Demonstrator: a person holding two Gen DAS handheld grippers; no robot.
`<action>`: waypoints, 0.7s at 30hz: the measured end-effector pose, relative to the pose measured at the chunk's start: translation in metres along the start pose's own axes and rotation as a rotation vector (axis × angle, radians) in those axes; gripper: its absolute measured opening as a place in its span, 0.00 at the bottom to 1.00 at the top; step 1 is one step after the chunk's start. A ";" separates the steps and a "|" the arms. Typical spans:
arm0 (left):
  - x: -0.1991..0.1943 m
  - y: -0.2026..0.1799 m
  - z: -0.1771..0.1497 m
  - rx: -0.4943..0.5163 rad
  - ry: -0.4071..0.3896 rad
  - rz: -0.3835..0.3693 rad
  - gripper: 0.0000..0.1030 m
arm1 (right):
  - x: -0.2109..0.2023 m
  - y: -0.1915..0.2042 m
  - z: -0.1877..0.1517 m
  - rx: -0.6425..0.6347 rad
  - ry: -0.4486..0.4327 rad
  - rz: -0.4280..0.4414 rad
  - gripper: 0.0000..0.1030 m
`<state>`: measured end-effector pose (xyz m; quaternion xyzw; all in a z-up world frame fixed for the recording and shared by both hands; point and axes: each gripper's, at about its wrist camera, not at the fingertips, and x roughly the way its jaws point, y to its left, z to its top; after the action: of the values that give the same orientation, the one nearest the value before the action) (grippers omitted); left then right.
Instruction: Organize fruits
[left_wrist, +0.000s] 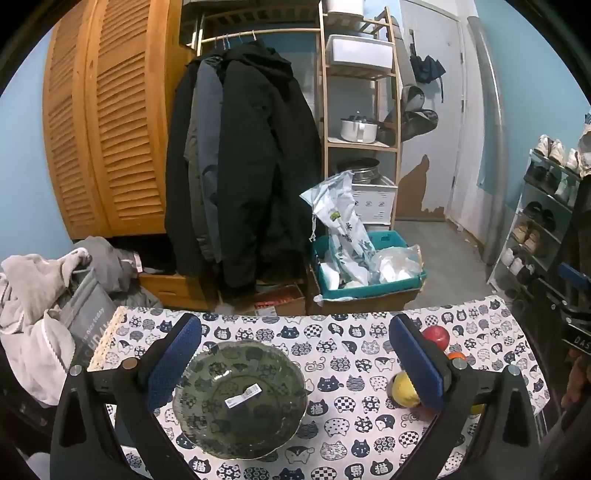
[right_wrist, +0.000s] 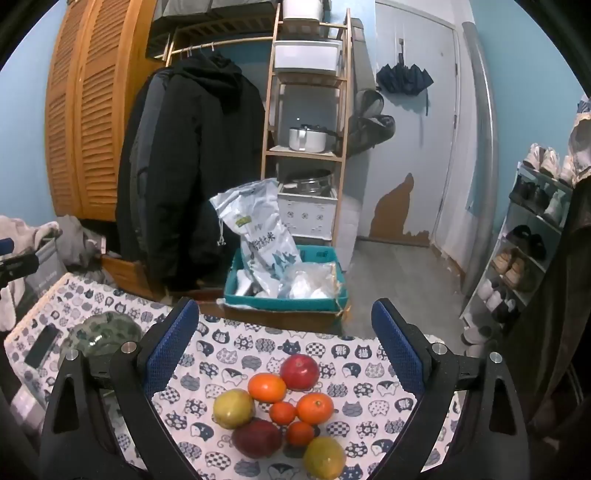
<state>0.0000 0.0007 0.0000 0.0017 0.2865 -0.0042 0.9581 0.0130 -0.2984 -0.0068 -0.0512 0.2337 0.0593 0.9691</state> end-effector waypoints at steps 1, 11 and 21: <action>0.000 0.001 0.000 -0.004 0.001 -0.001 0.99 | 0.000 0.000 0.000 0.001 0.000 0.002 0.90; -0.002 0.000 -0.001 -0.002 -0.008 -0.016 0.99 | 0.001 -0.003 -0.006 0.003 0.005 0.007 0.90; 0.000 0.001 0.000 0.000 -0.002 -0.008 0.99 | 0.007 0.002 -0.007 0.008 0.046 0.006 0.90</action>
<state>0.0005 0.0016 0.0000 0.0006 0.2854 -0.0083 0.9584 0.0160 -0.2971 -0.0169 -0.0478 0.2563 0.0600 0.9635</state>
